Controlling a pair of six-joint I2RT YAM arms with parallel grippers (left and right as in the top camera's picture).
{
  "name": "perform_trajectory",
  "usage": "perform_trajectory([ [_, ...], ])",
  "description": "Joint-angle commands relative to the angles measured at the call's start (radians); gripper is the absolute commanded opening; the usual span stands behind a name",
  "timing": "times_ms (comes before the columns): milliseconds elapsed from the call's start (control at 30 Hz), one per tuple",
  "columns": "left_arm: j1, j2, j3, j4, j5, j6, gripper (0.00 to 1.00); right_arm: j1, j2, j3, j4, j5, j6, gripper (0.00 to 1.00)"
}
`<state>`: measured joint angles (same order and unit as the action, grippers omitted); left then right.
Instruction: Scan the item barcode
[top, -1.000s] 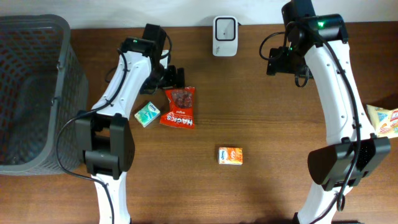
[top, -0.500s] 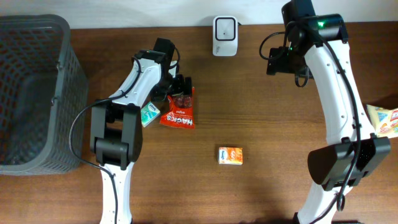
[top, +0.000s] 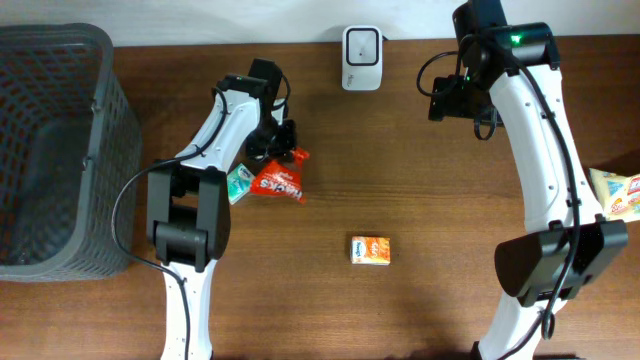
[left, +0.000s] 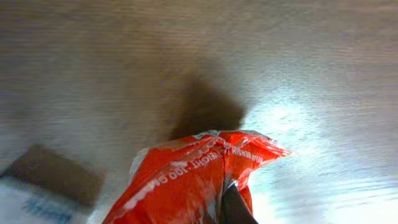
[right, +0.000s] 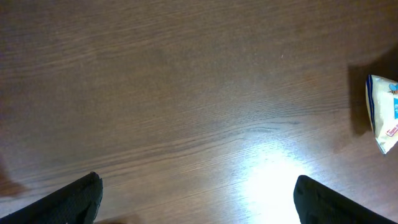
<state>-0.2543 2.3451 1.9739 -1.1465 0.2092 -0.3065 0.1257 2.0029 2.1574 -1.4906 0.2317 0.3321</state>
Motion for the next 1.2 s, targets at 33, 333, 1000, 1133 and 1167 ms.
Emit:
perform_trajectory([
  [33,-0.002,0.009,0.254,-0.172,-0.267,0.008,0.00,-0.003,0.003,-0.001,0.000,0.016,-0.003,0.98],
  [333,-0.090,0.013,0.472,-0.341,-0.901,-0.002,0.00,-0.003,0.003,-0.001,0.000,0.016,-0.003,0.99],
  [1000,-0.327,0.112,0.156,-0.158,-0.959,-0.231,0.99,-0.003,0.003,-0.001,0.000,0.016,-0.003,0.99],
  [1133,-0.341,0.092,0.230,-0.203,-0.835,-0.231,0.99,-0.003,0.003,-0.001,0.000,0.016,-0.003,0.98],
  [1167,-0.333,0.074,0.271,-0.220,-0.773,-0.231,0.99,-0.003,0.003,-0.001,0.000,0.016,-0.003,0.98],
])
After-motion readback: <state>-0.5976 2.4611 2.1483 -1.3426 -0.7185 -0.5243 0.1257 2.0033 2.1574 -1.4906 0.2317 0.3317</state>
